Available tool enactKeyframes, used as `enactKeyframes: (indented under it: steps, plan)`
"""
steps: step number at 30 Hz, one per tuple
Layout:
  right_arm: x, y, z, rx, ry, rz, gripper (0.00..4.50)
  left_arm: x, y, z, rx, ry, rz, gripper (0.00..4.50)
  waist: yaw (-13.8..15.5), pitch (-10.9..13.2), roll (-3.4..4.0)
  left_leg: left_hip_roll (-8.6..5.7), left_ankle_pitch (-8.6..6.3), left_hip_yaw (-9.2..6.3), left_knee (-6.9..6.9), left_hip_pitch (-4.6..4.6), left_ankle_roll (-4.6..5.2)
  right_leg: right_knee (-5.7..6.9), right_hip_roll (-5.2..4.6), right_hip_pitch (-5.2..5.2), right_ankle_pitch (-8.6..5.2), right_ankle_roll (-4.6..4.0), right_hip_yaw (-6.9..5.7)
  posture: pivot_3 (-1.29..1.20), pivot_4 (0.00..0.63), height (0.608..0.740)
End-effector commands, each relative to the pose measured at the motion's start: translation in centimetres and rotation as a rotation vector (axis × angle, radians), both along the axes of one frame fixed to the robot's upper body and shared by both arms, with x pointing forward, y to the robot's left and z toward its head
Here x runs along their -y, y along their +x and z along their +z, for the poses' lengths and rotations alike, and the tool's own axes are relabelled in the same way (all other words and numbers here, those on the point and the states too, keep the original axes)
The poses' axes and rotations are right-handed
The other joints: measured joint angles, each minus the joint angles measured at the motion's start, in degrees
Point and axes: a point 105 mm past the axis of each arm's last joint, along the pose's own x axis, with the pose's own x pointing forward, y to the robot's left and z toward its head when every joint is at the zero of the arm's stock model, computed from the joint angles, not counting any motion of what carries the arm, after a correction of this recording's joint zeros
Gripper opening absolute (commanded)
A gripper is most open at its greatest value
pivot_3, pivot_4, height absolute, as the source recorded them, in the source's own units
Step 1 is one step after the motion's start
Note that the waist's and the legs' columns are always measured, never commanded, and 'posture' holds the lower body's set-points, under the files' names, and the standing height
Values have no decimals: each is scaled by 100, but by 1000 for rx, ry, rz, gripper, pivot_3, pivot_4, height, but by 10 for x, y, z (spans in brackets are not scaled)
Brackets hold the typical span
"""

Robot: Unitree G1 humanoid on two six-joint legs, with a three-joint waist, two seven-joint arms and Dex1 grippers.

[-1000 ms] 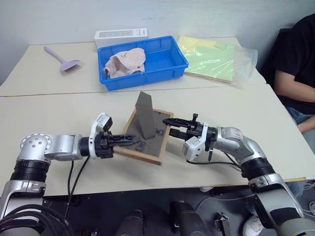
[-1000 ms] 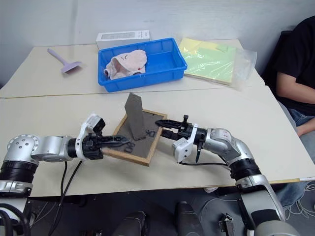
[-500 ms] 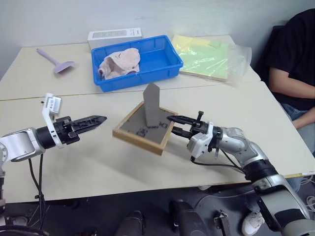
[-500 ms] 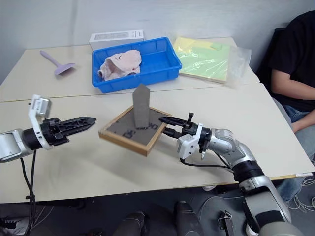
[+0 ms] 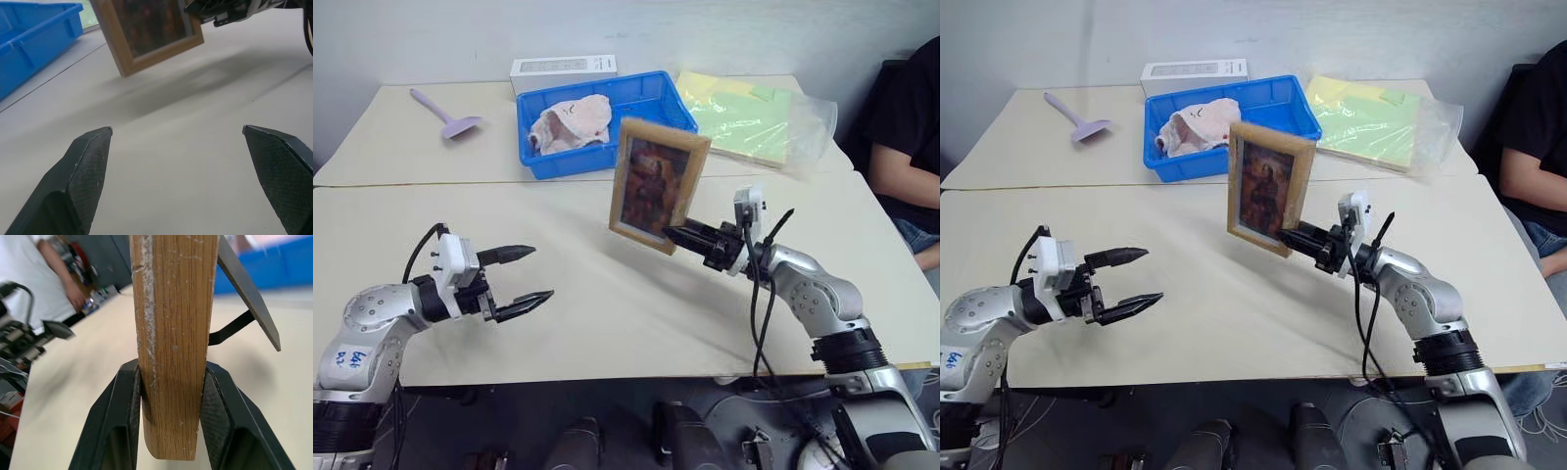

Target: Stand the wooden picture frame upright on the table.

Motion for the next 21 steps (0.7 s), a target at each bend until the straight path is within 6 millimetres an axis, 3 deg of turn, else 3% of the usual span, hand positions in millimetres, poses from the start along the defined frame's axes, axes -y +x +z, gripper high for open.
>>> enactKeyframes:
  steps: [1,10,18,20,21]
  plan:
    - [0,3,-4,26,-6,11,1228,-5,5,14,60,-12,28,4500,-12,0,0,0,0,1,2,0,0,3,0,-1,0,0,0,0,150,740]
    - [7,11,-34,35,-156,-55,1228,-8,8,19,73,-12,43,4500,-15,-3,-1,0,0,2,13,7,0,19,2,3,1,1,1,0,150,740]
    - [10,10,-21,199,-226,-63,3810,-15,11,16,64,-5,71,4500,-9,-3,-1,-1,0,1,15,3,0,15,2,1,0,1,-1,0,150,740]
    - [12,1,-21,236,-251,-19,4485,-20,11,13,48,-6,85,4500,-9,-3,-1,-1,0,1,15,3,0,14,2,1,1,1,-1,0,150,740]
    - [13,-2,-22,247,-262,-10,4485,-21,11,11,42,-5,89,4500,-9,-2,-1,0,0,1,14,3,-1,14,2,1,0,1,-1,0,150,740]
